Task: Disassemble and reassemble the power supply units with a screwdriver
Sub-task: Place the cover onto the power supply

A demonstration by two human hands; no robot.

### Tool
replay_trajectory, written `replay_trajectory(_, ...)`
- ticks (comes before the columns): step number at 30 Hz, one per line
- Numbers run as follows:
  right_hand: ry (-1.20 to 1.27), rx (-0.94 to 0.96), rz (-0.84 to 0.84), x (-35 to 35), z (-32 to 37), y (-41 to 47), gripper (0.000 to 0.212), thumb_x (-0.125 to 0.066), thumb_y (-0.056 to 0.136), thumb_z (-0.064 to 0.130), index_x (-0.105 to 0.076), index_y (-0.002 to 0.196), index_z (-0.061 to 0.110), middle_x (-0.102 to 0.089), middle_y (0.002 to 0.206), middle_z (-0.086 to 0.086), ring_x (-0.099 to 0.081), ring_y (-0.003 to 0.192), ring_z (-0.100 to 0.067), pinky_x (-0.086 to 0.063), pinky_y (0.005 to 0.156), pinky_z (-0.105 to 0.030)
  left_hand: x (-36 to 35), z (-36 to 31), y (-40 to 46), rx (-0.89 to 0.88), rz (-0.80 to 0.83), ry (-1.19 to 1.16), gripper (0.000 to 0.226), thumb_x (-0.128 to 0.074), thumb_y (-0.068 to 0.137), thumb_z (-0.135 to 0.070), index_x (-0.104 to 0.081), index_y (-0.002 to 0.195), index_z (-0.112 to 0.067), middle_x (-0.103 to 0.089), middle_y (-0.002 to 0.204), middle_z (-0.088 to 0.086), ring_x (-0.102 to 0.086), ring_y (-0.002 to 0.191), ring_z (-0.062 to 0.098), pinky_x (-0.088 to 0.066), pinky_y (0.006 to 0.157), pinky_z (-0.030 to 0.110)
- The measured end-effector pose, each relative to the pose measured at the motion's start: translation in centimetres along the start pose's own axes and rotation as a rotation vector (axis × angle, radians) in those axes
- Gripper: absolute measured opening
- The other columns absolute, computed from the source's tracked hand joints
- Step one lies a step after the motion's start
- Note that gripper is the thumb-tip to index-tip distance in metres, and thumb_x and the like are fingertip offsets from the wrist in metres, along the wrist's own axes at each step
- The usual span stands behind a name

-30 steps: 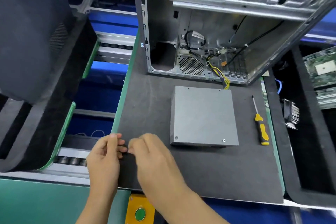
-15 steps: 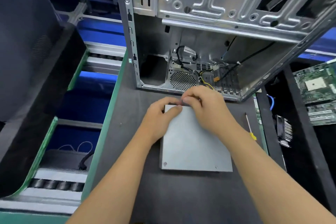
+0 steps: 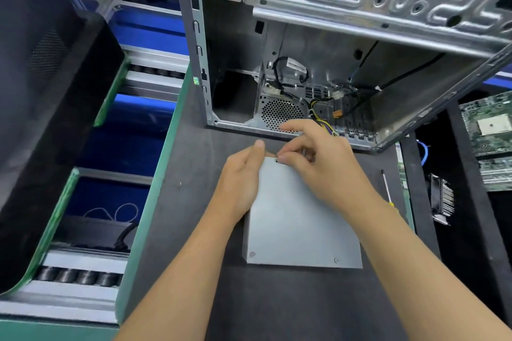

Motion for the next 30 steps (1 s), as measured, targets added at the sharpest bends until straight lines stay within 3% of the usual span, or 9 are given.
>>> replay_trajectory(2, -0.060, 0.015, 0.031, 0.0, 0.3, 0.0, 0.044, -0.071, 0.086, 0.012, -0.056, 0.121, 0.033, -0.069, 0.087, 0.027, -0.056, 0.080, 0.003, -0.037, 0.077, -0.007, 0.0, -0.1, 0.0, 0.016, 0.009, -0.003, 0.042, -0.043, 0.094, -0.050, -0.077, 0.078, -0.032, -0.075, 0.079, -0.007, -0.067, 0.073, 0.004, -0.050, 0.066, 0.021)
replay_trajectory(5, -0.145, 0.058, 0.051, -0.2, 0.8, 0.0, 0.044, -0.069, 0.088, 0.013, -0.054, 0.126, 0.031, -0.071, 0.087, 0.020, -0.055, 0.090, 0.001, -0.044, 0.085, -0.023, -0.1, 0.0, -0.1, 0.017, 0.026, -0.015, 0.042, -0.042, 0.094, -0.052, -0.077, 0.078, -0.034, -0.075, 0.078, -0.007, -0.067, 0.073, 0.005, -0.050, 0.065, 0.021)
replay_trajectory(12, -0.310, 0.224, 0.009, -0.4, 1.7, -0.4, 0.046, -0.068, 0.088, 0.010, -0.056, 0.131, 0.017, -0.071, 0.090, 0.010, -0.061, 0.097, -0.020, -0.050, 0.082, -0.044, 0.0, -0.2, -0.5, 0.000, 0.051, -0.041, 0.040, -0.043, 0.095, -0.050, -0.075, 0.077, -0.035, -0.072, 0.076, -0.010, -0.064, 0.070, 0.002, -0.048, 0.062, 0.016)
replay_trajectory(15, -0.354, 0.282, -0.023, -0.6, 1.9, -0.7, 0.044, -0.068, 0.088, 0.009, -0.058, 0.130, 0.013, -0.072, 0.089, 0.007, -0.063, 0.093, -0.024, -0.053, 0.076, -0.045, 0.0, -0.1, -0.6, -0.007, 0.063, -0.043, 0.039, -0.043, 0.096, -0.049, -0.074, 0.079, -0.034, -0.071, 0.077, -0.009, -0.062, 0.071, 0.003, -0.048, 0.064, 0.017)
replay_trajectory(20, -0.467, 0.313, -0.051, -0.9, 2.0, -0.9, 0.044, -0.067, 0.089, 0.009, -0.058, 0.132, 0.012, -0.069, 0.084, -0.002, -0.061, 0.083, -0.029, -0.052, 0.071, -0.045, 0.0, 0.1, -0.6, -0.018, 0.057, -0.037, 0.038, -0.043, 0.096, -0.051, -0.074, 0.082, -0.033, -0.072, 0.083, -0.005, -0.062, 0.078, 0.010, -0.049, 0.076, 0.034)
replay_trajectory(23, -0.548, 0.334, -0.069, -1.3, 2.0, -1.2, 0.046, -0.065, 0.091, 0.006, -0.055, 0.136, 0.012, -0.065, 0.079, -0.004, -0.058, 0.077, -0.028, -0.050, 0.069, -0.043, 0.1, -0.1, -0.7, -0.036, 0.044, -0.011, 0.038, -0.041, 0.099, -0.049, -0.073, 0.082, -0.036, -0.072, 0.083, -0.009, -0.062, 0.079, 0.007, -0.049, 0.076, 0.033)
replay_trajectory(30, -0.486, 0.321, -0.120, -1.1, 1.6, -1.8, 0.058, -0.069, 0.085, -0.005, -0.055, 0.138, 0.011, -0.068, 0.083, -0.005, -0.058, 0.078, -0.026, -0.053, 0.067, -0.043, 0.1, -0.2, -1.0, -0.035, 0.038, 0.003, 0.043, -0.038, 0.101, -0.050, -0.075, 0.092, -0.031, -0.075, 0.095, -0.008, -0.067, 0.096, 0.015, -0.051, 0.091, 0.041)
Point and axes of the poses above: each hand's wrist, its own y-axis towards the middle knuckle, its own x-axis out of the back of the hand, z = x × y, the point moved 4 cm from there along y, towards the middle knuckle
